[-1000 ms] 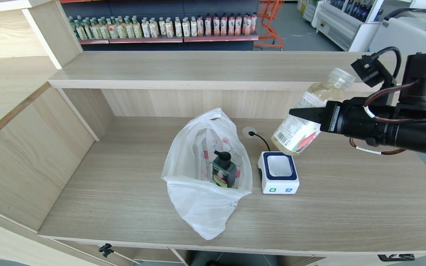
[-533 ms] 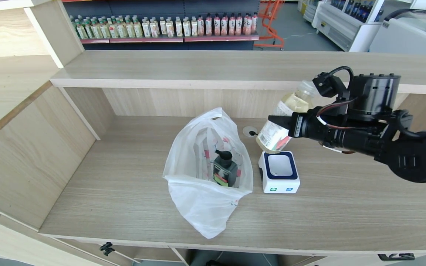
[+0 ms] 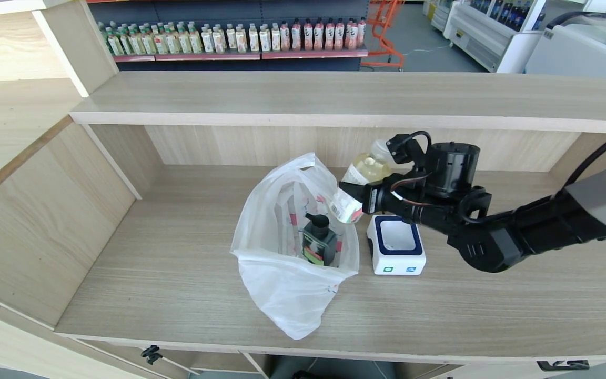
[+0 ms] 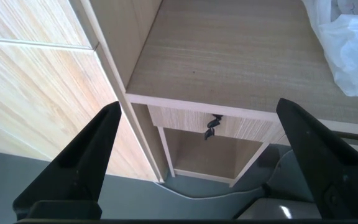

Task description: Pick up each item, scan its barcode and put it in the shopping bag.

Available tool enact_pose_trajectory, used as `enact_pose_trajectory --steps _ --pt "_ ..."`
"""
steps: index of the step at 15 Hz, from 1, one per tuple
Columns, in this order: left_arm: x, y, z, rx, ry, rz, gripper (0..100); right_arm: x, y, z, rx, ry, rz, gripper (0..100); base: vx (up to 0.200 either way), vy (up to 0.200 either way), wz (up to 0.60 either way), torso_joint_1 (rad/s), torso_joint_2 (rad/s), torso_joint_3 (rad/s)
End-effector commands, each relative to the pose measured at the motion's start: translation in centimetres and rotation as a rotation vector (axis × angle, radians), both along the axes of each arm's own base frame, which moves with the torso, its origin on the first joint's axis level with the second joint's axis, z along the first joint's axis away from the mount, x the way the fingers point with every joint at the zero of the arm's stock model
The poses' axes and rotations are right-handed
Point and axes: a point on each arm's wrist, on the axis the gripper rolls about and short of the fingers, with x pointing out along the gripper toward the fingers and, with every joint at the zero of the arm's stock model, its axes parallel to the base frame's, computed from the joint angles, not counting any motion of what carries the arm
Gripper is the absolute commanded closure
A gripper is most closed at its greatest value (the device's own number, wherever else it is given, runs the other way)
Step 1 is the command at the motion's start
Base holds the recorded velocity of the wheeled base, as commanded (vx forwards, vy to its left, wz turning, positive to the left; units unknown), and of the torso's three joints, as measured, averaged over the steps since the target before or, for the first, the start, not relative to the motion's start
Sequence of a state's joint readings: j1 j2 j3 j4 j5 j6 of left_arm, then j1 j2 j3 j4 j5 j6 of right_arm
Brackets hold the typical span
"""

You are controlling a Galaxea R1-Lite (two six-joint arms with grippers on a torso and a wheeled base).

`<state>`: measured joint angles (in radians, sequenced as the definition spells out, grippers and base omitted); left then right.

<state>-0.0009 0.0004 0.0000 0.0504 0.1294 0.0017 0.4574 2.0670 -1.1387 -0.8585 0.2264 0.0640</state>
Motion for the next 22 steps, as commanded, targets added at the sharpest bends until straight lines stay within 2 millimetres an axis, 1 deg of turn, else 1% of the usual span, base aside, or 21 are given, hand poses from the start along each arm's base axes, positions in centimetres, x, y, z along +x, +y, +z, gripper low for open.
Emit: enact_pose_trajectory --steps 1,2,4,7,11,14,15,17,18,19,20,22 --pt "0.0 0.0 0.0 0.0 0.0 0.0 0 1.4 1.4 -3.8 -0.083 0.021 0.024 100 0.0 0.0 0.0 0.0 0.0 0.0" --pt "0.0 0.0 0.0 0.0 0.0 0.0 0 2.0 2.1 -4.3 -0.086 0.003 0.032 100 0.0 0.0 0.0 0.0 0.0 0.0" --pt "0.0 0.0 0.0 0.0 0.0 0.0 0 3.3 3.0 -4.6 -0.078 -0.032 0.036 100 0.0 0.0 0.0 0.0 0.0 0.0" --pt "0.0 0.0 0.0 0.0 0.0 0.0 0 4.6 3.9 -5.0 -0.103 -0.086 0.045 100 0.0 0.0 0.0 0.0 0.0 0.0" --pt "0.0 0.0 0.0 0.0 0.0 0.0 0 5.2 4.5 -6.2 -0.153 -0.119 0.067 100 0.0 0.0 0.0 0.0 0.0 0.0" --pt "0.0 0.0 0.0 0.0 0.0 0.002 0 5.3 4.7 -6.2 -0.161 -0.134 0.078 100 0.0 0.0 0.0 0.0 0.0 0.0" --pt "0.0 0.0 0.0 0.0 0.0 0.0 0 5.4 4.8 -5.8 -0.156 -0.154 0.09 0 0.0 0.0 0.0 0.0 0.0 0.0" --pt "0.0 0.0 0.0 0.0 0.0 0.0 0 5.4 4.6 -5.1 -0.143 -0.163 0.094 0 0.0 0.0 0.0 0.0 0.0 0.0" --pt "0.0 0.0 0.0 0.0 0.0 0.0 0 4.7 4.4 -3.1 -0.096 -0.169 0.109 0 0.0 0.0 0.0 0.0 0.0 0.0" --pt "0.0 0.0 0.0 0.0 0.0 0.0 0 4.5 4.3 -2.5 -0.077 -0.164 0.117 0 0.0 0.0 0.0 0.0 0.0 0.0" --pt "0.0 0.0 0.0 0.0 0.0 0.0 0 3.2 3.7 -0.1 -0.02 -0.148 0.14 0 0.0 0.0 0.0 0.0 0.0 0.0" --pt "0.0 0.0 0.0 0.0 0.001 0.0 0 1.2 2.1 1.9 0.021 -0.093 0.131 0 0.0 0.0 0.0 0.0 0.0 0.0"
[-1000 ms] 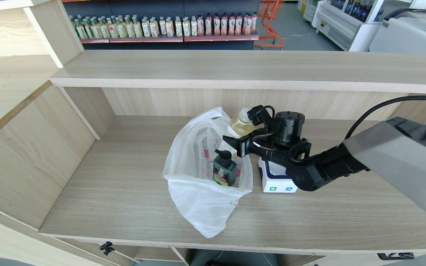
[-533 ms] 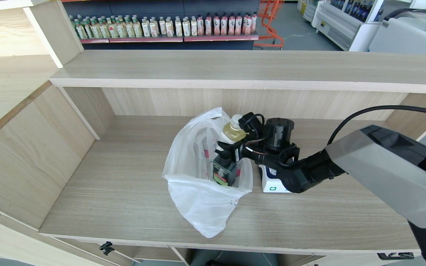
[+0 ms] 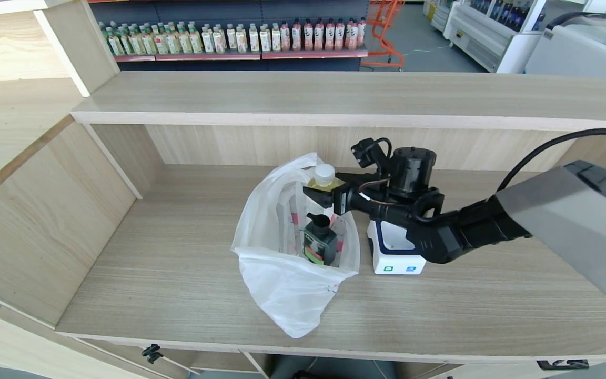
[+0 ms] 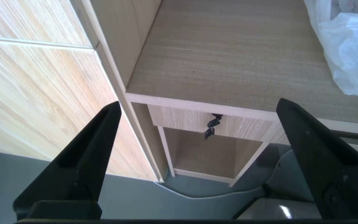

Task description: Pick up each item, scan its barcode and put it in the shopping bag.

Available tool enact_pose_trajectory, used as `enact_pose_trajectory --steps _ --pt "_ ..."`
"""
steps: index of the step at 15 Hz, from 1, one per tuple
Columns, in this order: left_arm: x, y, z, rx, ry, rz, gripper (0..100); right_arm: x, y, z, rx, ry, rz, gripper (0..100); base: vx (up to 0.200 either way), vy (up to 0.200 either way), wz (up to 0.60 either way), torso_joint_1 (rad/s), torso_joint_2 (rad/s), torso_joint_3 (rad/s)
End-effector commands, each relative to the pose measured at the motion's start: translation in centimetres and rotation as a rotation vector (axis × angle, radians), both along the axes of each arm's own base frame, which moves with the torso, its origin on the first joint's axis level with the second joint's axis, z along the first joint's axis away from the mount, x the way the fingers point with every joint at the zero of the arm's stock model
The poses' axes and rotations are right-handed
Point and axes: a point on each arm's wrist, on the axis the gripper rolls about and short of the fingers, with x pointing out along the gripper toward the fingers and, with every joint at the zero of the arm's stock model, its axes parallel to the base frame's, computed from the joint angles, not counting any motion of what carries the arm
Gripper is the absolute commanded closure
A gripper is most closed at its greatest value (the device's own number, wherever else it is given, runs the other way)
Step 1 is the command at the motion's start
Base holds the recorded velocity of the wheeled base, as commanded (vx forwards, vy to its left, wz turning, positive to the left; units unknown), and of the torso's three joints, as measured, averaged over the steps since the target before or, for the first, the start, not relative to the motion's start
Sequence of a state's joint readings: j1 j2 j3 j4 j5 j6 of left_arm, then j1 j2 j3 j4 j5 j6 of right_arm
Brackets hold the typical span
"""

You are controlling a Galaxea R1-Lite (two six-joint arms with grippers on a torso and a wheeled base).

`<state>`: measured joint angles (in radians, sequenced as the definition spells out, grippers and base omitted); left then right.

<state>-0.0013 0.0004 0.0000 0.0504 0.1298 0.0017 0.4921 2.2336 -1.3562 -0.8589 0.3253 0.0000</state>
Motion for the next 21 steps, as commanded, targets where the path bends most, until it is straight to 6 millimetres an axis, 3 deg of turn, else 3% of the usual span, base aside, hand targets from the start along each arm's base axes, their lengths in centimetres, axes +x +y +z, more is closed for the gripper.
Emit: enact_pose_trajectory --steps 1,4,7,9,10,13,15,17,19,21 --pt "0.0 0.0 0.0 0.0 0.0 0.0 0 -3.2 -2.8 3.5 0.05 0.029 -0.017 0 0.0 0.0 0.0 0.0 0.0 0.0" --pt "0.0 0.0 0.0 0.0 0.0 -0.001 0 -8.3 -6.6 5.4 0.124 0.135 -0.039 0 0.0 0.0 0.0 0.0 0.0 0.0" --pt "0.0 0.0 0.0 0.0 0.0 0.0 0 -13.9 -10.5 7.7 0.157 0.115 -0.085 0 0.0 0.0 0.0 0.0 0.0 0.0" --pt "0.0 0.0 0.0 0.0 0.0 -0.001 0 -17.8 -15.3 6.3 0.0 0.128 -0.242 0 0.0 0.0 0.0 0.0 0.0 0.0" --pt "0.0 0.0 0.0 0.0 0.0 0.0 0 -20.6 -17.6 5.2 -0.085 0.169 -0.401 0 0.0 0.0 0.0 0.0 0.0 0.0" --pt "0.0 0.0 0.0 0.0 -0.002 0.0 0 -31.0 -20.5 2.7 -0.107 0.204 -0.555 0 0.0 0.0 0.0 0.0 0.0 0.0" --pt "0.0 0.0 0.0 0.0 0.0 0.0 0 -35.4 -21.6 1.1 -0.072 0.147 -0.623 0 0.0 0.0 0.0 0.0 0.0 0.0" --pt "0.0 0.0 0.0 0.0 0.0 -0.001 0 -38.8 -21.7 -1.8 -0.035 0.059 -0.568 0 0.0 0.0 0.0 0.0 0.0 0.0" --pt "0.0 0.0 0.0 0.0 0.0 -0.001 0 -40.4 -21.6 -4.9 -0.016 0.015 -0.524 0 0.0 0.0 0.0 0.0 0.0 0.0" --pt "0.0 0.0 0.0 0.0 0.0 0.0 0 -41.4 -21.7 -6.1 0.0 -0.019 -0.55 0 0.0 0.0 0.0 0.0 0.0 0.0"
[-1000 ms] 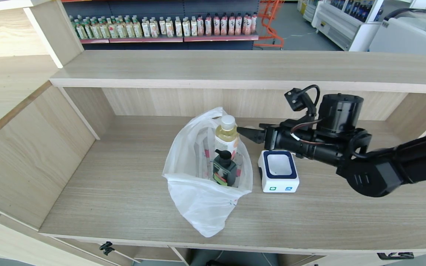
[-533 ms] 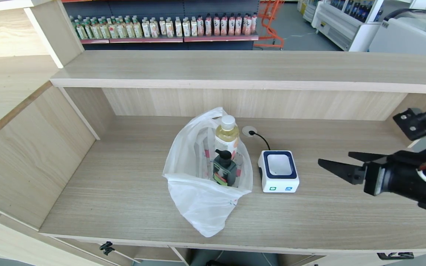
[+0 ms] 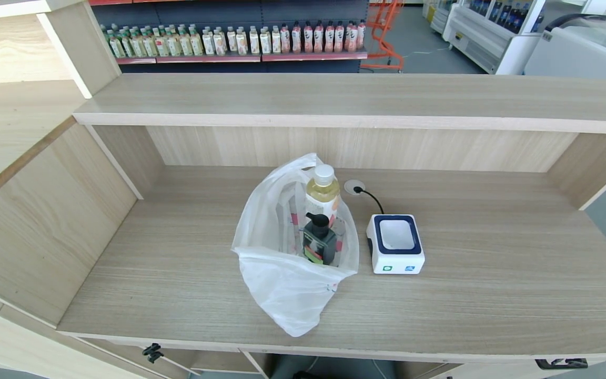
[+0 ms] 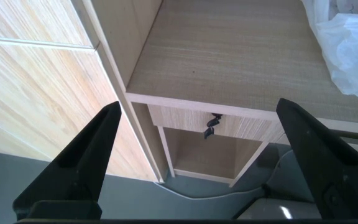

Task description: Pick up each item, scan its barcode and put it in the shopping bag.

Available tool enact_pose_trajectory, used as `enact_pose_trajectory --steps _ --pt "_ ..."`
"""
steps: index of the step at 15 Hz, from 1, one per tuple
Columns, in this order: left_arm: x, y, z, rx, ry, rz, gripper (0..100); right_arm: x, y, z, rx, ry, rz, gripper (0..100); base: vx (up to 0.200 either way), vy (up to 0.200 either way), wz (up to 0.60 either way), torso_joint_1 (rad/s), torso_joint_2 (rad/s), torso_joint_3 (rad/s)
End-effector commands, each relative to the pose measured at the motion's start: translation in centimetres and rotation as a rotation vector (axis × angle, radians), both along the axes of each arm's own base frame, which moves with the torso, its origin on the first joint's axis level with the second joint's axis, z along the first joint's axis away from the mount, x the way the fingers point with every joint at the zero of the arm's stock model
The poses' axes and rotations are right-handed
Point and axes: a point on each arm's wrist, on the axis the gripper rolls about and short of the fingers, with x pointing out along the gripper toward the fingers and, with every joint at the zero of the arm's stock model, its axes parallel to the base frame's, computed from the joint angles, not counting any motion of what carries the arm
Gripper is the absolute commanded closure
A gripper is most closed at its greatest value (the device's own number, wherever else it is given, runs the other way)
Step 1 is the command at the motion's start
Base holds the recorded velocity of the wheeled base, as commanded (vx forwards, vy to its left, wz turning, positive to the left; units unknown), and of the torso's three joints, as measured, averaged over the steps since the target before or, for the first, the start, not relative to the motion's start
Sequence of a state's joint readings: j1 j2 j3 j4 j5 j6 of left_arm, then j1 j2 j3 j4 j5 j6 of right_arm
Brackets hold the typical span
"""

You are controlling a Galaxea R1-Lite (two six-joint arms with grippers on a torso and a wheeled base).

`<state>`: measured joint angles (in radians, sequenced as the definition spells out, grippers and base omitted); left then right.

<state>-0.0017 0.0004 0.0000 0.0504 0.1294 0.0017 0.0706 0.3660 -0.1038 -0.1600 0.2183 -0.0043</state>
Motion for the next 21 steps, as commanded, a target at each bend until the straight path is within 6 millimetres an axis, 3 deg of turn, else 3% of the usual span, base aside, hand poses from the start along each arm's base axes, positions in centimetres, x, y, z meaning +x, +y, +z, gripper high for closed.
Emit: enact_pose_trajectory --steps 1,3,4,15,16,21 --pt "0.0 0.0 0.0 0.0 0.0 0.001 0 -2.96 -0.13 -4.4 -0.006 -0.077 -0.047 0 0.0 0.0 0.0 0.0 0.0 0.0" --pt "0.0 -0.01 0.0 0.0 0.0 0.001 0 -3.33 -0.62 -4.34 -0.079 -0.131 -0.298 0 0.0 0.0 0.0 0.0 0.0 0.0" --pt "0.0 0.0 0.0 0.0 0.0 0.003 0 -3.34 -0.69 -4.34 -0.08 -0.129 -0.332 0 0.0 0.0 0.0 0.0 0.0 0.0" --pt "0.0 0.0 0.01 0.0 -0.002 0.001 0 -3.32 -0.64 -4.41 -0.108 -0.138 -0.312 0 0.0 0.0 0.0 0.0 0.0 0.0" --pt "0.0 0.0 0.0 0.0 0.0 0.001 0 -3.32 -0.64 -4.42 -0.102 -0.136 -0.312 100 0.0 0.0 0.0 0.0 0.0 0.0" --pt "0.0 0.0 0.0 0.0 0.0 0.0 0 -3.31 -0.64 -4.42 0.013 -0.124 -0.32 100 0.0 0.0 0.0 0.0 0.0 0.0"
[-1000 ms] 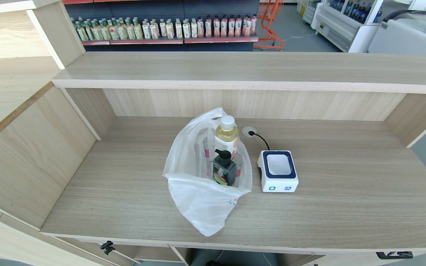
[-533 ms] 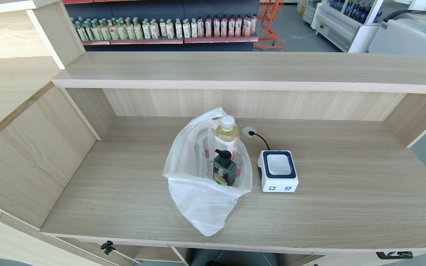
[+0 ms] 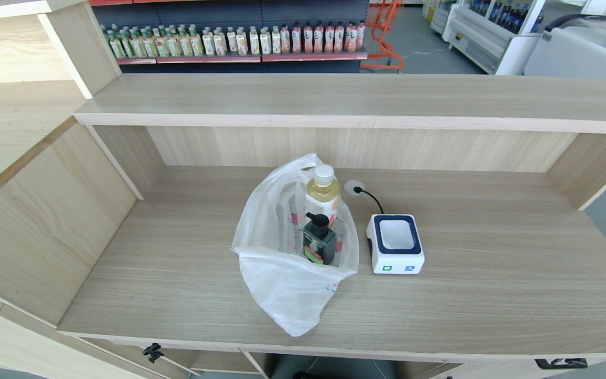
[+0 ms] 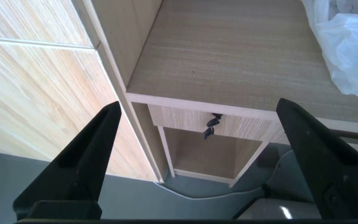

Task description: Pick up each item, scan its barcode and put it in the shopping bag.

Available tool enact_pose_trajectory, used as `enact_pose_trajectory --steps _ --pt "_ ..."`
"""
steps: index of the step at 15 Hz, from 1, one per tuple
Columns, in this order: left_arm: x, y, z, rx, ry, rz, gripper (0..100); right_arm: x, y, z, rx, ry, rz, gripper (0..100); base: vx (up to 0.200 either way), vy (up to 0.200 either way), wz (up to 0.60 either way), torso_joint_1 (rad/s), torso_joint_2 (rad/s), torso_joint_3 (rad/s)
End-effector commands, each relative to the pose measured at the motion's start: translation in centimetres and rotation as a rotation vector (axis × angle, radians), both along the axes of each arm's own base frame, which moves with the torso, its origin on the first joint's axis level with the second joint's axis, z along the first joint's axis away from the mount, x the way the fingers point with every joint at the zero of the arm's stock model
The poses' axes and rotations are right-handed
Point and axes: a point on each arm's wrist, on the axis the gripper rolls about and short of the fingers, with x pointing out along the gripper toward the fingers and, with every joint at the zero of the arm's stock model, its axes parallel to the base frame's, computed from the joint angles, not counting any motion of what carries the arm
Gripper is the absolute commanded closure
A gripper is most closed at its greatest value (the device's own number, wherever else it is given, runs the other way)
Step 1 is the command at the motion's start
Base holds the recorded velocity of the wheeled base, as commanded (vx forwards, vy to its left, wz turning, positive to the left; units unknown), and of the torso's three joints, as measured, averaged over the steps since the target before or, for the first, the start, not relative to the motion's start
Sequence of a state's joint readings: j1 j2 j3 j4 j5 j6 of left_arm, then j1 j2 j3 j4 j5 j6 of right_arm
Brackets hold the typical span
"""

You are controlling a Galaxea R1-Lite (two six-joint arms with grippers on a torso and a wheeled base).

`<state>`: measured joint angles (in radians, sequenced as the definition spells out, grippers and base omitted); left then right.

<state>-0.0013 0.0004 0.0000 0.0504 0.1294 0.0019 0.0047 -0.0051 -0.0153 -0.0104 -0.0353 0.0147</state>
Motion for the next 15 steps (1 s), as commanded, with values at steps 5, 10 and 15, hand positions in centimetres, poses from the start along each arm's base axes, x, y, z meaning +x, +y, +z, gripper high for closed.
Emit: enact_pose_trajectory --steps 5,10,15 --pt "0.01 0.0 0.0 0.003 0.002 -0.001 0 0.07 0.0 -0.05 0.008 0.006 -0.001 100 0.0 -0.12 0.0 0.003 0.0 0.001" --pt "0.0 0.0 0.0 0.001 0.0 -0.001 0 0.07 0.0 -0.07 0.007 0.008 0.0 100 0.0 -0.12 0.0 0.002 0.0 0.0" --pt "0.0 0.0 0.0 0.003 0.0 0.001 0 0.07 0.0 -0.07 0.007 0.008 0.0 100 0.04 0.0 0.0 0.0 0.0 0.0"
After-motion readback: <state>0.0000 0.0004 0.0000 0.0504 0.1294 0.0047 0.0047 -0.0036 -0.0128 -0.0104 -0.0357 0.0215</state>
